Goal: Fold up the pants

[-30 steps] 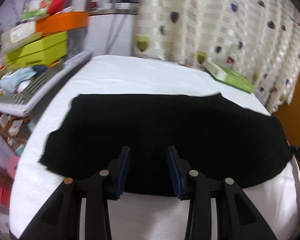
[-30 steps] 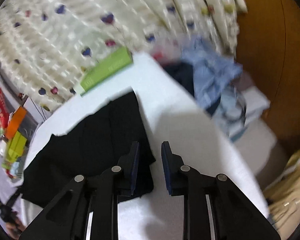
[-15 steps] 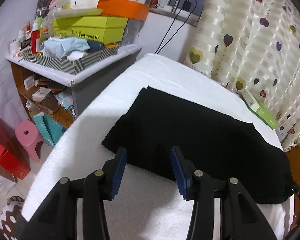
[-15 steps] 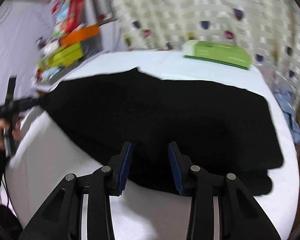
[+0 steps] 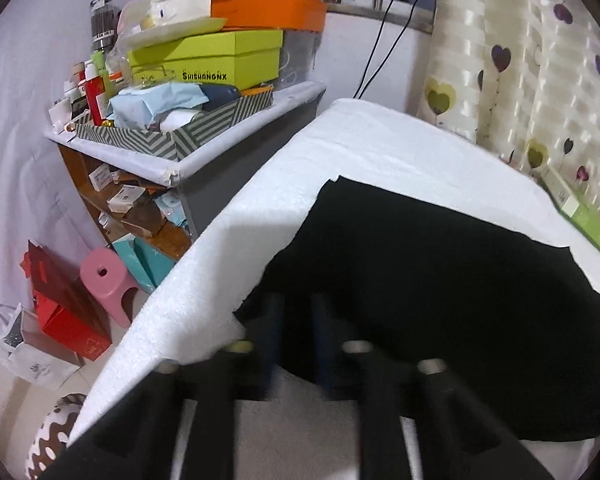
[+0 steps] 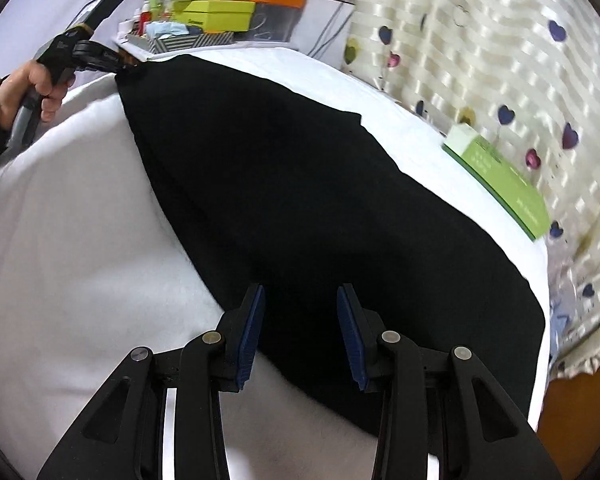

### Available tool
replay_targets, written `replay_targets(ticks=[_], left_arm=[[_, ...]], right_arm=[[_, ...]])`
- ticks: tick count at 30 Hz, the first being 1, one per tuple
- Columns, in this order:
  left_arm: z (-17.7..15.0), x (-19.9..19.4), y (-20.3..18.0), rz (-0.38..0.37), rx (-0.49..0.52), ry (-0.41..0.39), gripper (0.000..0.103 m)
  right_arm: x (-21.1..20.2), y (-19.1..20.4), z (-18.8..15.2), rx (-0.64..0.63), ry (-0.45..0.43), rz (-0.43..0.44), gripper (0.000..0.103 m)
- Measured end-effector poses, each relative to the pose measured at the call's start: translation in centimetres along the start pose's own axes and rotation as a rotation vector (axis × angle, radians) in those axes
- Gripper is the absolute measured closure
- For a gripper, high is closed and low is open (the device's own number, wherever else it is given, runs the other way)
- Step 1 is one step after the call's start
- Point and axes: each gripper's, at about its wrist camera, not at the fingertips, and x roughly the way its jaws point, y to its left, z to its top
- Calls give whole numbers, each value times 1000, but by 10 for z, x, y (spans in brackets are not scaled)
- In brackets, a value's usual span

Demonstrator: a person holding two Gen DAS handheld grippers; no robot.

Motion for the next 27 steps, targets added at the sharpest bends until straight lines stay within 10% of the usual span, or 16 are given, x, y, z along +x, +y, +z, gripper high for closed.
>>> replay_targets(ticks=[3,4,12,17,22,27], left_arm=[[3,2,3,-19,-4,4,97],[4,2,3,-21,2,4,97],[9,0,5,-44,23,1,99],[21,-10,13,-62,25,-46,99],[22,3,9,-58,69,-12,99],[28,-15,27,-38,10,-67,97]], right_arm=[[4,-2,5,-11,2,13,72],[4,-2,6,-8,0,37,98],[-30,16,8,22,-51,47,98],[-10,26,-4,58,-11,80,90],[-46,1,0,190,-155,111,63],[-42,-62,2,379,-147,-60,63]])
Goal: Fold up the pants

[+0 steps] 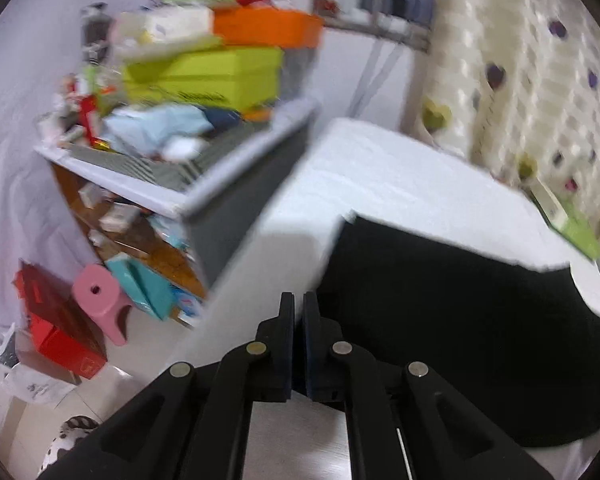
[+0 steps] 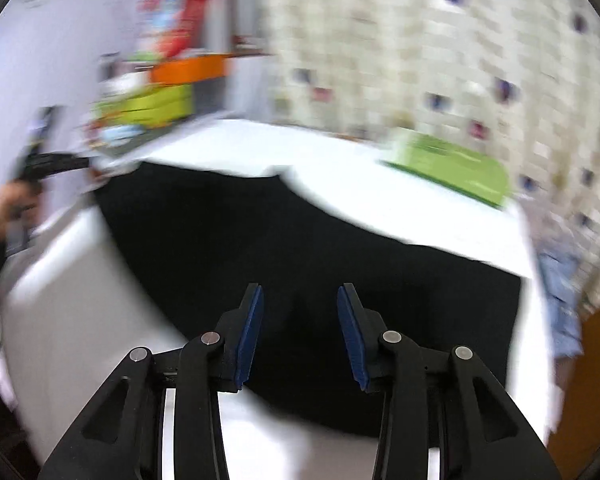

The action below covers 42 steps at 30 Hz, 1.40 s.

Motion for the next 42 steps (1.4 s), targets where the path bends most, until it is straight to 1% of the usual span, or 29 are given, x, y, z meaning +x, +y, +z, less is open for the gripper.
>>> replay_targets(ticks=[1,3,5,6,7,8,9,11,13,14,15,16,17,18,19,21,23,24,25,26,27,29,31,32,34,35,37,38,42], left_arm=[[4,-6,2,3,-10,-24,97],[11,-13,-3,-43,-18,-44,97],[16,-15,-23,-99,32,-54,97],[18,-13,-37,-129,66,-55,97],[19,-8,-50,-170,102,-43,97],[20,0,-61,-209,133,-22,97],[19,11,-73,-233,162,8,97],[19,36,-91,-211,209,67,97],[19,62,-98,-179,228,112,97],[20,69,-96,-174,216,111,96],[25,71,-93,-188,195,100,96],[30,74,-89,-201,166,110,96],[33,76,-86,-201,146,115,96],[35,77,-85,-206,144,117,96],[35,75,-84,-205,144,121,96],[33,64,-79,-174,137,123,96],[25,43,-69,-208,120,91,95],[19,33,-65,-212,120,76,92],[13,24,-62,-217,125,63,89],[6,18,-60,-225,136,53,86],[1,15,-58,-225,145,49,83],[-8,16,-57,-210,165,63,82],[-14,22,-53,-188,163,96,82],[-15,20,-49,-188,150,102,82],[-18,8,-45,-209,127,84,82],[-20,-1,-42,-214,116,65,82],[-27,-18,-37,-218,95,40,82],[-33,-25,-34,-223,87,38,82],[-60,-47,-30,-255,64,53,79]], right_arm=[[8,-11,5,26,4,-20,63],[28,-35,13,94,22,-19,63],[52,-62,16,172,73,-58,63],[67,-78,15,213,115,-98,63],[79,-90,14,249,151,-118,63],[88,-104,10,301,173,-116,64],[87,-115,10,346,142,-93,64],[85,-125,13,380,144,-130,67],[87,-128,15,393,146,-118,67],[87,-125,16,383,148,-120,67],[84,-121,18,371,149,-136,67],[77,-116,17,361,144,-152,65],[63,-106,17,350,118,-162,65],[51,-99,14,345,96,-153,65],[41,-95,10,343,81,-142,65],[16,-80,-9,318,67,-151,65],[5,-71,-30,293,91,-198,65],[4,-70,-44,301,130,-220,65],[5,-72,-57,309,161,-221,64],[-1,-70,-61,289,119,-222,64],[-5,-68,-62,270,120,-245,64],[-12,-66,-58,265,138,-278,64],[-25,-62,-51,290,105,-251,64],[-31,-55,-49,289,77,-232,64],[-37,-41,-46,282,44,-209,62],[-37,-34,-45,283,39,-193,61],[-34,-15,-46,282,33,-131,59],[-31,-3,-46,275,33,-97,59],[-20,33,-44,217,38,-15,59]])
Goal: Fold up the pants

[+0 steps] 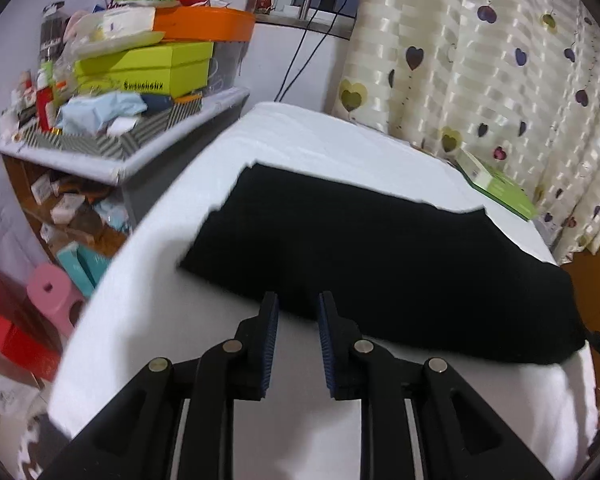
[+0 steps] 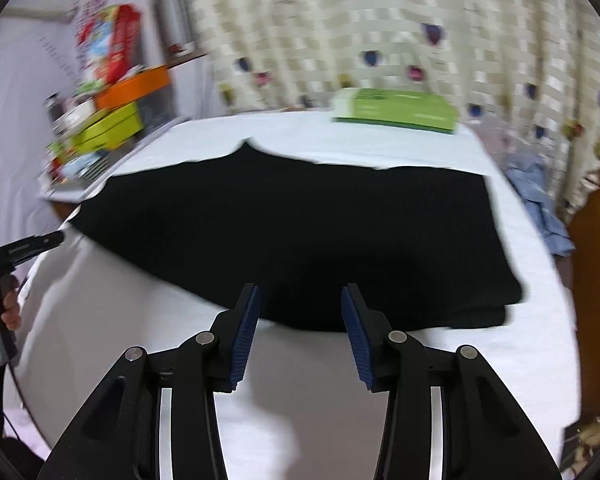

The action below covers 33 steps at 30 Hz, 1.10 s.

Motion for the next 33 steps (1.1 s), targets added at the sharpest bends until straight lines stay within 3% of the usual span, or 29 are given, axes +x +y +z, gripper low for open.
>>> replay_targets(ticks=[4,11,18,33], left_arm=[[-22,-15,6,-34,-61,4,66],[-24,-24,10,2,-72,-1,65],[-19,-32,-10,21,-30,-37,65],[-8,-14,-17,29,16,-24,65]], right_arm=[[11,20,-2,-37,22,52,59],[17,35,-3,-57,28,74,59],[20,40,-2,-66,36,75,59],[35,53,11,-108,43,83,59]])
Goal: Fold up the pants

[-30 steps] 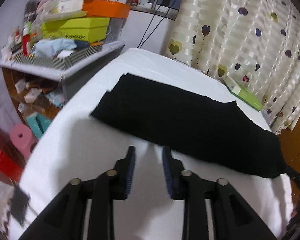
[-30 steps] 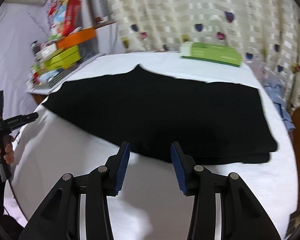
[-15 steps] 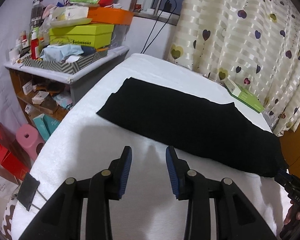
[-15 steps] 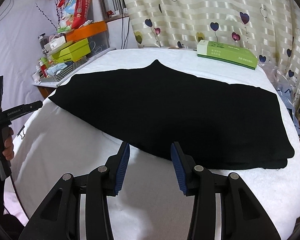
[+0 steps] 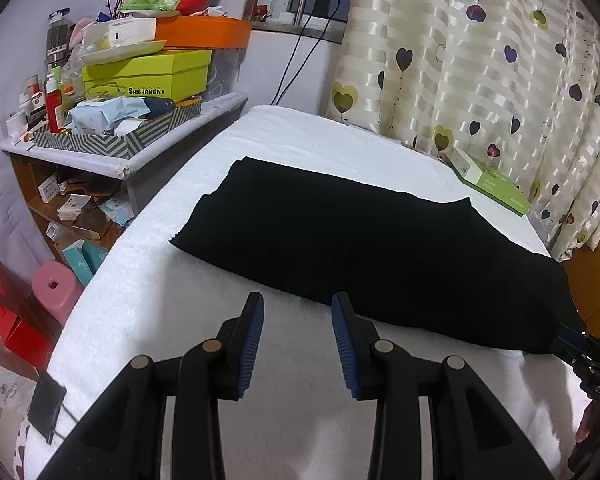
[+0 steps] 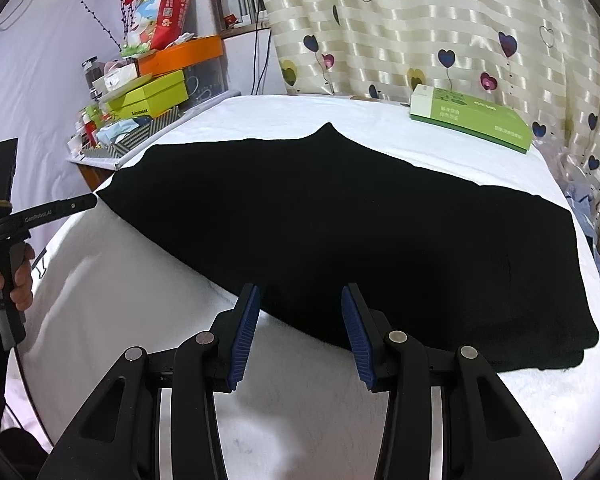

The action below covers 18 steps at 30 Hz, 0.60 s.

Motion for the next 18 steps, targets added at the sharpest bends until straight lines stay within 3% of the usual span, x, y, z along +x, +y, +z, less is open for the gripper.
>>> replay_targets(ticks=[6,9,18], left_arm=[[14,8,16,9,15,-8,65],[25,14,27,19,18,-22,56],[62,50,58,26,44,-1,52]], right_arm=[[3,0,6,-7,-9,2,59],[5,-1,9,-11,-13,3,59],[12,-3,15,-13,-16,5,59]])
